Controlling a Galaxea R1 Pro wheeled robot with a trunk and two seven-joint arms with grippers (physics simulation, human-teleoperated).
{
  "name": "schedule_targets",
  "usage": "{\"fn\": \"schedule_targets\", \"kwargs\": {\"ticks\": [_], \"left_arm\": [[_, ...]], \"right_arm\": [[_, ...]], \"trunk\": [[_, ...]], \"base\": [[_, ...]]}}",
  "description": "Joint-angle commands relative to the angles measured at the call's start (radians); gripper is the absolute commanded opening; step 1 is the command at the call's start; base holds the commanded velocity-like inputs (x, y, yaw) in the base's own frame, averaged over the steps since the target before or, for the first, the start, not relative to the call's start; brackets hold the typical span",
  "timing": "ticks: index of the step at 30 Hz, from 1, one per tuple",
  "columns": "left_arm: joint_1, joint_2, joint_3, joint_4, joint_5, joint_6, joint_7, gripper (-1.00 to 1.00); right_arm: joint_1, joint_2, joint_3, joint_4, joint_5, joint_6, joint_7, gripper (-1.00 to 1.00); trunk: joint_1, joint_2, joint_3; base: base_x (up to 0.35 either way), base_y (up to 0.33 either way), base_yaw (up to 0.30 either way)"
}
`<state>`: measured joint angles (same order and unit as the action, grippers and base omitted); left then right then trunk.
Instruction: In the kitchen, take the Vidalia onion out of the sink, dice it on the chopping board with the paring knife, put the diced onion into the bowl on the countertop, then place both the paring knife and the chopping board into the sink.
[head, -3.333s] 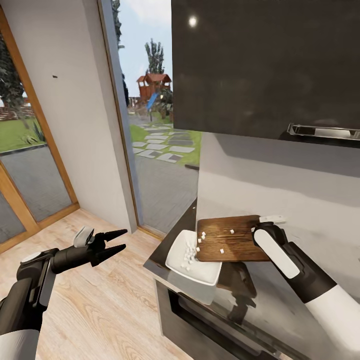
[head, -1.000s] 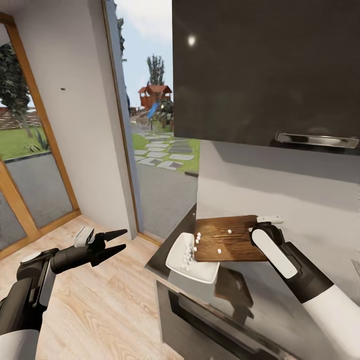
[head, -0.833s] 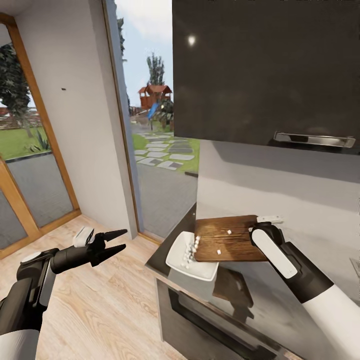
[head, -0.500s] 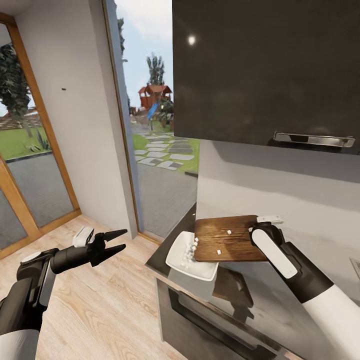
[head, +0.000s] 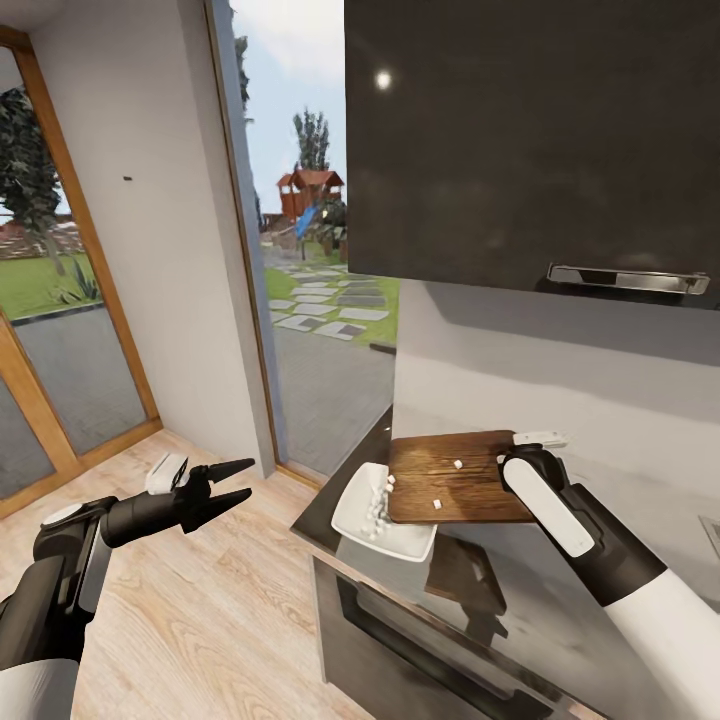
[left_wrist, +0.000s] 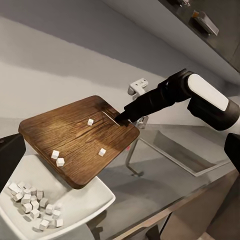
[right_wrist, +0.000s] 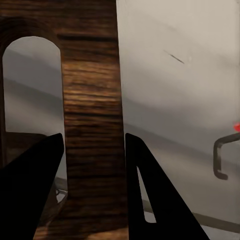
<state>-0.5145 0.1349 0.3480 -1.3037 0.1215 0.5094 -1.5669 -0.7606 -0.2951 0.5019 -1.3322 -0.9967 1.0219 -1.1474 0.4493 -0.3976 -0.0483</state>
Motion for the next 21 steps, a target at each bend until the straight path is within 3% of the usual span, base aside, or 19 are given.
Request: {"fn": "schedule_targets", "kwargs": {"ticks": [1, 18, 21], "left_arm": [[-0.001, 0.000, 0.000, 0.000, 0.000, 0.011, -0.004, 1.00], [-0.001, 0.000, 0.000, 0.000, 0.000, 0.011, -0.004, 1.00], [-0.001, 0.000, 0.000, 0.000, 0.000, 0.011, -0.004, 1.00]], "right_arm": [[-0.002, -0.001, 0.003, -0.001, -0.008, 0.006, -0.011, -1.00], [-0.002, 0.018, 0.003, -0.001, -0.007, 0.002, -0.012, -1.00], [-0.002, 0.031, 0.003, -0.001, -0.001, -0.025, -0.026, -1.00]], "trunk": [[0.001, -0.002, -0.002], [0.001, -0.002, -0.002], [0.001, -0.002, -0.002]], "base": [[0.000, 0.000, 0.000], [0.000, 0.000, 0.000], [0.000, 0.000, 0.000]]}}
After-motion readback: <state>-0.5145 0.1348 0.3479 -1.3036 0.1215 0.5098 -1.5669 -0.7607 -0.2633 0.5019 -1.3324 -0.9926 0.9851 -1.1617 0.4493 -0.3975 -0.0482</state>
